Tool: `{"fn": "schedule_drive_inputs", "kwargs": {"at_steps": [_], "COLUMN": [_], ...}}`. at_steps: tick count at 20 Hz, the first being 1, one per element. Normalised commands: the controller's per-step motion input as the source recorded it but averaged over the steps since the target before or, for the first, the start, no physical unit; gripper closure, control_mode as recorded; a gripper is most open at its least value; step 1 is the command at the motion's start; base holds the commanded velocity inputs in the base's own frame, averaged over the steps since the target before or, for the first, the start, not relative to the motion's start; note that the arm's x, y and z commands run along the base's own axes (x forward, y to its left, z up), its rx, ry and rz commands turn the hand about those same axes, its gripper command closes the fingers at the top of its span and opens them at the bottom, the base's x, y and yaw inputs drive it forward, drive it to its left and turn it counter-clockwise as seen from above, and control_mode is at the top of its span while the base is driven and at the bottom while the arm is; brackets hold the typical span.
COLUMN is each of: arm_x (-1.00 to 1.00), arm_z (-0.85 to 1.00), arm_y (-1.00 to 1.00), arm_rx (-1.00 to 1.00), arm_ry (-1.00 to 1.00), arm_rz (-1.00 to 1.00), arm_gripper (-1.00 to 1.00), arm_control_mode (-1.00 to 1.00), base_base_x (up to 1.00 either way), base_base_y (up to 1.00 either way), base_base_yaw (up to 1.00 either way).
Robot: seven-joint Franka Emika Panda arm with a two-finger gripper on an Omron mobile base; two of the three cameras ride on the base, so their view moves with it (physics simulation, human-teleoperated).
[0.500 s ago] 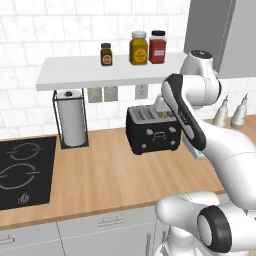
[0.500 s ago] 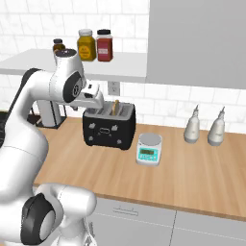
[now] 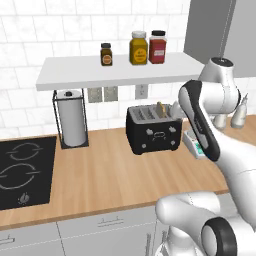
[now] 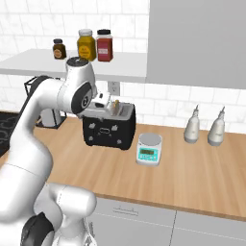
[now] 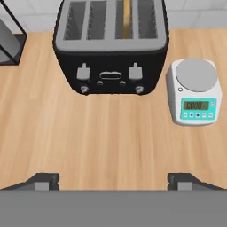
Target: Start the toaster. Once the lever pops up, take the bread to the plate on the dining counter.
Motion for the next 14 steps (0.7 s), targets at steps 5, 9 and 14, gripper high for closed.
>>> {"fn": "schedule_drive_inputs", "kwargs": {"at_steps": [5,9,14], "arm_x": [0.02,0.26,0.32], "arm_z": [-0.44,-0.3,-0.07], "arm_y": [-0.37,-0.29,-0.11], "arm_rx": [-0.04,-0.02,0.0], "arm_ry": [-0.07,-0.09,-0.04], "arm_rz": [0.0,0.0,0.0], "arm_gripper": [-1.0,-1.0,-1.0], "arm_control_mode": [-1.0,-1.0,-1.0], "base_base_x": [0.0,0.0,0.0], "base_base_y": [0.0,0.0,0.0], "base_base_yaw": [0.0,0.0,0.0]}}
